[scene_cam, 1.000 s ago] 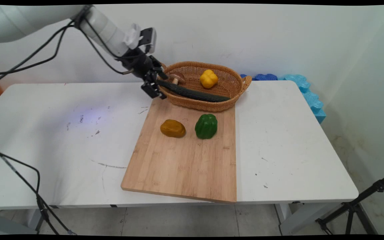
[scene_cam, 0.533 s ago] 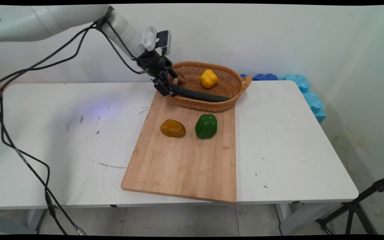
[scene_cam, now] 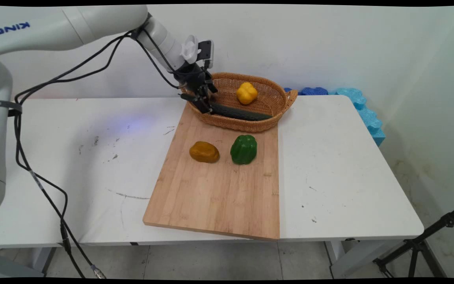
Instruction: Pick up the cucumber from the vegetable basket
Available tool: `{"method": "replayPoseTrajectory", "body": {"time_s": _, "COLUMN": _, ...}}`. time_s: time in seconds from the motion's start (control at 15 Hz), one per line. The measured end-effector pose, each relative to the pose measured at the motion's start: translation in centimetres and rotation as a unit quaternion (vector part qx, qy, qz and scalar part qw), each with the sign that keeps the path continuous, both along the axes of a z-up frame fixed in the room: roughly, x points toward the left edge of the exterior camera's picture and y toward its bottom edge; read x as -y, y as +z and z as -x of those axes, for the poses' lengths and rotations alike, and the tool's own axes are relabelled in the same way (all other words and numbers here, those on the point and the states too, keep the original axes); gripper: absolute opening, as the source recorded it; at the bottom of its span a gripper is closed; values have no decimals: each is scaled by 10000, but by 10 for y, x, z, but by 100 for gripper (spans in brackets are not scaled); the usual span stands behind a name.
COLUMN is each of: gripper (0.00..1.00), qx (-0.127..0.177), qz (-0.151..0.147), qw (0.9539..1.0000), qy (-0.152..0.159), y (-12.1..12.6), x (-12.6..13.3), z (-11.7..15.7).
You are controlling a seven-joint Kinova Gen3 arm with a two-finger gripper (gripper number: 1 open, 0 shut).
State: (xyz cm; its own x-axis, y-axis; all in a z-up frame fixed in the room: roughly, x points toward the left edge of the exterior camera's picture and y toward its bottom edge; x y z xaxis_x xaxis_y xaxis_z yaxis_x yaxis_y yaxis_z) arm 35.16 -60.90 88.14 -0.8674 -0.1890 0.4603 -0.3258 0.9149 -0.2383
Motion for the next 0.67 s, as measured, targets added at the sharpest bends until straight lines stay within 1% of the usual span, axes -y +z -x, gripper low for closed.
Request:
{"method": "replayPoseTrajectory", "body": {"time_s": 0.53, "gripper": 100, "qx": 84, "qz": -12, "qw": 9999, "qy": 59, "y": -15, "x": 16, "z": 10}}
{"method": "replayPoseTrajectory", "body": {"time_s": 0.6, "gripper": 0, "qx": 93, "qz": -17, "qw": 9999, "qy": 61, "y": -17, "x": 17, "z": 10}}
{"method": "replayPoseTrajectory", "body": {"time_s": 0.67, "gripper": 0, "qx": 111, "qz": -20, "qw": 9999, "qy": 48, "y": -18, "x": 18, "z": 11}}
